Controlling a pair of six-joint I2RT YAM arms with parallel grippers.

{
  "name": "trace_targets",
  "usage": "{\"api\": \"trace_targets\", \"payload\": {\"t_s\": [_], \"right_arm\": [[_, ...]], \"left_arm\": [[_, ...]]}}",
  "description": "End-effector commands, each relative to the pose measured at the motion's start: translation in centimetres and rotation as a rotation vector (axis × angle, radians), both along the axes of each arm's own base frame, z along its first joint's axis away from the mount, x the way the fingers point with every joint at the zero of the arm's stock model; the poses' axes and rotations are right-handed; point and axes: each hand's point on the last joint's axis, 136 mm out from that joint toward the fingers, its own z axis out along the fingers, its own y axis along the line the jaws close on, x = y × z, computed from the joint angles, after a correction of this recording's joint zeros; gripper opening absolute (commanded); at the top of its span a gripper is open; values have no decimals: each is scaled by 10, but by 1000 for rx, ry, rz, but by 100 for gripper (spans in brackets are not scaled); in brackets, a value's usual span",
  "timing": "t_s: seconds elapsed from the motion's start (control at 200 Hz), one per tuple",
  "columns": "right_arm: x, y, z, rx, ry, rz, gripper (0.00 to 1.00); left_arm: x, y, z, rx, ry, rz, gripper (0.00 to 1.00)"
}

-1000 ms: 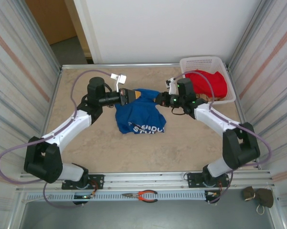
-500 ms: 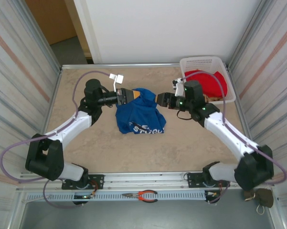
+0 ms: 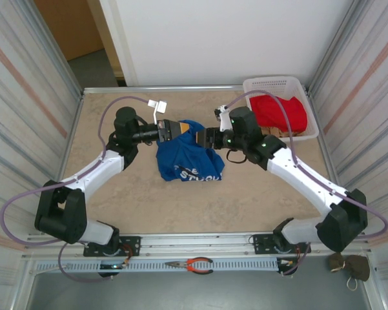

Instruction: Fold the inside-out t-shirt

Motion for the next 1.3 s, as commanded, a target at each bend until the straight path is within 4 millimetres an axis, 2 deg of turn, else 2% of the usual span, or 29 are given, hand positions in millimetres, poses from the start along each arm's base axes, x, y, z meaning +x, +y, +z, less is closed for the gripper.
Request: {"api": "trace_targets", "payload": {"t_s": [0.0,0.045,0.11,0.215,0.291,0.431,0.596,0.626,0.711,0.746,0.787,0.917,1.032,1.177,1.298], "right_arm": [[17,-1,-1,-39,-38,-40,54],[23,1,-3,-37,-33,-47,52],[30,0,-6,-35,-25,-65,44],[37,-3,-2,-2,-17,-76,16],[36,-8,5,20,-21,-69,0],[19,-13,26,65,-27,-19,0],[-18,-8,61,164,-54,107,0],[-23,-7,68,191,-61,132,0],[-31,-4,83,257,-81,175,0],[-31,-4,85,273,-81,180,0],[-30,-5,88,286,-83,181,0],[-20,-8,87,311,-69,172,0],[-16,-10,81,310,-55,166,0],[-15,-14,72,309,-36,150,0],[-16,-16,68,308,-28,135,0]], "left_arm": [[-2,3,10,-13,-28,-10,0],[-3,2,11,-15,-27,-14,0],[-4,3,11,-19,-26,-14,0],[-4,3,9,-23,-22,-15,0],[-2,2,5,-21,-8,-10,0],[13,7,-9,-1,39,42,0],[49,22,-30,16,112,143,1],[56,25,-33,15,125,158,9],[73,31,-38,10,153,183,43],[77,34,-39,8,164,190,50],[79,35,-39,7,166,195,54],[69,42,-40,32,157,246,62],[47,44,-43,97,122,305,65],[17,25,-51,257,48,323,65],[11,11,-64,421,-26,344,66]]}}
